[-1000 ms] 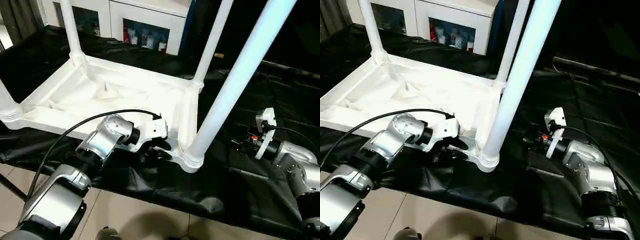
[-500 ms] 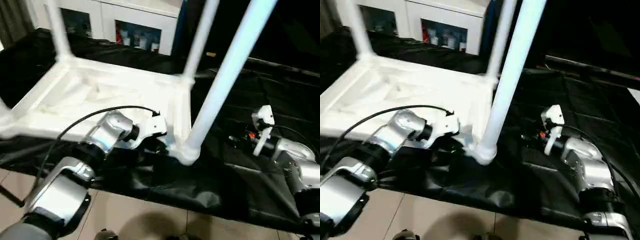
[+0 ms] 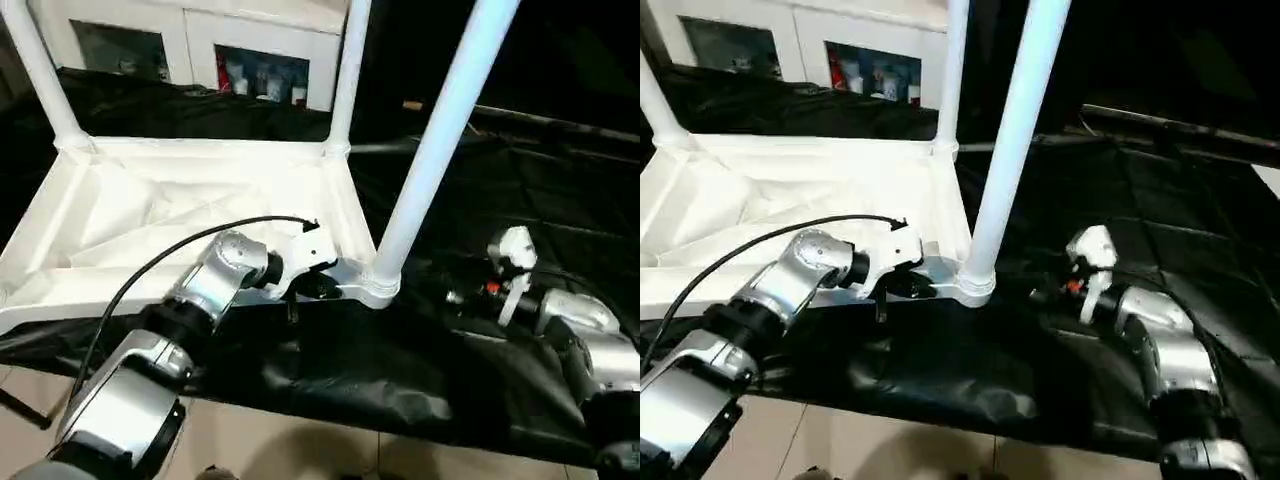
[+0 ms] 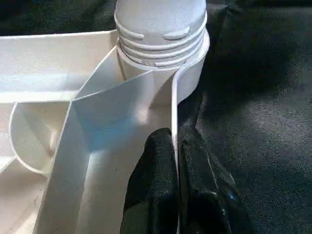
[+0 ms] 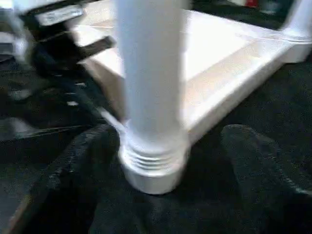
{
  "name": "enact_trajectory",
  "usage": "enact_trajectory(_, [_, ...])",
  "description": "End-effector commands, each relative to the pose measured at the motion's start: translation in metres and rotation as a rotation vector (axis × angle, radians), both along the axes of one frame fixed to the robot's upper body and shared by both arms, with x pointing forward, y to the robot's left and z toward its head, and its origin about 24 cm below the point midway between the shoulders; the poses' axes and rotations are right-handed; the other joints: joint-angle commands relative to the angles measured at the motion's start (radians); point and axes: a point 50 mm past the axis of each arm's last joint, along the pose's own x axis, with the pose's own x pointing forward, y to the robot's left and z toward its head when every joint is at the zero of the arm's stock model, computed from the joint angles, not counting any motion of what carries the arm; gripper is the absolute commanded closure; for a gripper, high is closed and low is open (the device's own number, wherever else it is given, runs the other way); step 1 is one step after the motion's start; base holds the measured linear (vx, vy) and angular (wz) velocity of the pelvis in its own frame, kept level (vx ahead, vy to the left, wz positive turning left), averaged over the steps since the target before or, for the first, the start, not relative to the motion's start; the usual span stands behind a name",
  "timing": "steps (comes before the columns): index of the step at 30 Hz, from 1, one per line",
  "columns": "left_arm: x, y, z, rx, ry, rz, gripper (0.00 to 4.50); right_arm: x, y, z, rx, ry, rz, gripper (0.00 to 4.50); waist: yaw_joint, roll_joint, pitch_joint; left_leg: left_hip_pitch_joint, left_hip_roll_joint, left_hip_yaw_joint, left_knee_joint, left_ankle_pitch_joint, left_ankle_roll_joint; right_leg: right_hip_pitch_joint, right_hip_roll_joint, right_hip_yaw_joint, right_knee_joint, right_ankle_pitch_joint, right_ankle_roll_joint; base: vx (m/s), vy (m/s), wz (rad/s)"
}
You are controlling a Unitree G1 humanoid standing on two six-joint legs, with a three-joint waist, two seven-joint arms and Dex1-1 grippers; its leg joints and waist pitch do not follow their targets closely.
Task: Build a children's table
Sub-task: Rotate leg to tighten
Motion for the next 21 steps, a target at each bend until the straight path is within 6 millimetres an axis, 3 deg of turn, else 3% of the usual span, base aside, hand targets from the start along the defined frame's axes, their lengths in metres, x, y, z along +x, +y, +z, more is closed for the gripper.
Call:
enact_trajectory(1, [-0.009,0.007,-0.019,0.025,0.065,0.015,4.50,0.000,0.002,0.003,-0.011,-0.016,0.015,0.24,0.006,-0.008,-0.053,-0.008,-0.017,0.014,-0.065,-0.267,0.061,0.051,-0.038,0.022,-0.098,-0.375,-0.157,0.000,0.000,0.00])
enact_trajectory(2, [-0.010,0.007,-0.020,0.030,0.067,0.012,4.50,0.003,0.010,0.001,-0.034,-0.036,0.020,0.15,0.006,-0.001,-0.053,-0.007,-0.016,0.013,-0.067,-0.279,0.053,0.049,-0.040,0.023,-0.099,-0.387,-0.155,0.000,0.000,0.00])
enact_trajectory(3, [-0.010,0.007,-0.020,0.030,0.066,0.017,4.50,0.005,0.016,-0.002,-0.062,-0.054,0.022,0.15,0.006,0.022,-0.054,-0.005,-0.016,0.010,-0.069,-0.288,0.042,0.046,-0.042,0.024,-0.098,-0.383,-0.158,0.000,0.000,0.00])
enact_trajectory(4, [-0.010,0.007,-0.020,0.029,0.066,0.021,4.50,0.006,0.020,-0.003,-0.080,-0.066,0.025,0.15,-0.004,0.005,-0.053,-0.010,-0.019,0.012,-0.069,-0.299,0.037,0.049,-0.036,0.021,-0.101,-0.385,-0.154,0.000,0.000,0.00])
enact_trajectory(7, [-0.008,0.002,-0.016,0.006,0.024,0.010,4.50,0.016,0.027,-0.006,-0.152,-0.127,-0.051,0.15,-0.005,0.008,-0.055,-0.002,-0.020,0.013,-0.068,-0.298,0.031,0.043,-0.037,0.024,-0.103,-0.395,-0.154,0.000,0.000,0.00])
enact_trajectory(8, [-0.007,0.000,-0.014,-0.009,0.011,0.011,4.50,0.018,0.029,-0.004,-0.135,-0.132,-0.070,0.15,-0.002,0.004,-0.056,-0.003,-0.019,0.014,-0.069,-0.290,0.036,0.045,-0.037,0.025,-0.100,-0.377,-0.159,0.000,0.000,0.00])
enact_trajectory(9, [-0.006,0.000,-0.012,-0.018,0.002,0.014,4.21,0.018,0.029,-0.003,-0.120,-0.133,-0.078,0.11,-0.001,0.006,-0.056,-0.004,-0.018,0.013,-0.070,-0.285,0.038,0.047,-0.036,0.026,-0.099,-0.363,-0.161,0.000,0.000,0.00])
enact_trajectory(10, [-0.006,0.000,-0.009,-0.057,0.022,0.022,4.21,0.018,0.031,-0.004,-0.103,-0.127,-0.078,0.11,0.001,0.005,-0.057,-0.006,-0.016,0.013,-0.071,-0.268,0.045,0.051,-0.035,0.026,-0.093,-0.311,-0.172,0.000,0.000,0.00])
enact_trajectory(13, [-0.006,0.002,-0.008,-0.073,0.035,0.022,3.89,0.016,0.032,-0.005,-0.101,-0.124,-0.067,0.09,0.003,0.008,-0.059,-0.006,-0.016,0.015,-0.070,-0.256,0.052,0.053,-0.037,0.027,-0.089,-0.264,-0.193,0.000,0.000,0.00])
enact_trajectory(16, [-0.006,0.011,-0.008,-0.067,0.036,0.035,3.89,0.014,0.035,-0.007,-0.095,-0.129,-0.050,0.09,0.002,0.007,-0.061,-0.006,-0.015,0.016,-0.071,-0.241,0.059,0.054,-0.036,0.026,-0.085,-0.220,-0.206,0.000,0.000,0.00])
enact_trajectory(17, [-0.006,0.013,-0.008,-0.062,0.047,0.030,3.89,0.014,0.035,-0.008,-0.099,-0.131,-0.050,0.09,0.001,0.006,-0.061,-0.007,-0.015,0.016,-0.070,-0.238,0.059,0.055,-0.036,0.026,-0.085,-0.214,-0.207,0.000,0.000,0.00])
enact_trajectory(18, [-0.006,0.014,-0.009,-0.055,0.053,0.033,3.89,0.015,0.034,-0.008,-0.104,-0.134,-0.049,0.09,0.000,0.012,-0.060,-0.007,-0.015,0.016,-0.072,-0.240,0.057,0.054,-0.036,0.026,-0.086,-0.210,-0.208,0.000,0.000,0.00])
enact_trajectory(21, [-0.006,0.017,-0.011,-0.032,0.063,0.023,3.89,0.016,0.034,-0.007,-0.103,-0.136,-0.055,0.09,0.000,0.008,-0.059,-0.006,-0.017,0.017,-0.072,-0.253,0.055,0.056,-0.037,0.027,-0.090,-0.245,-0.199,0.000,0.000,0.00])
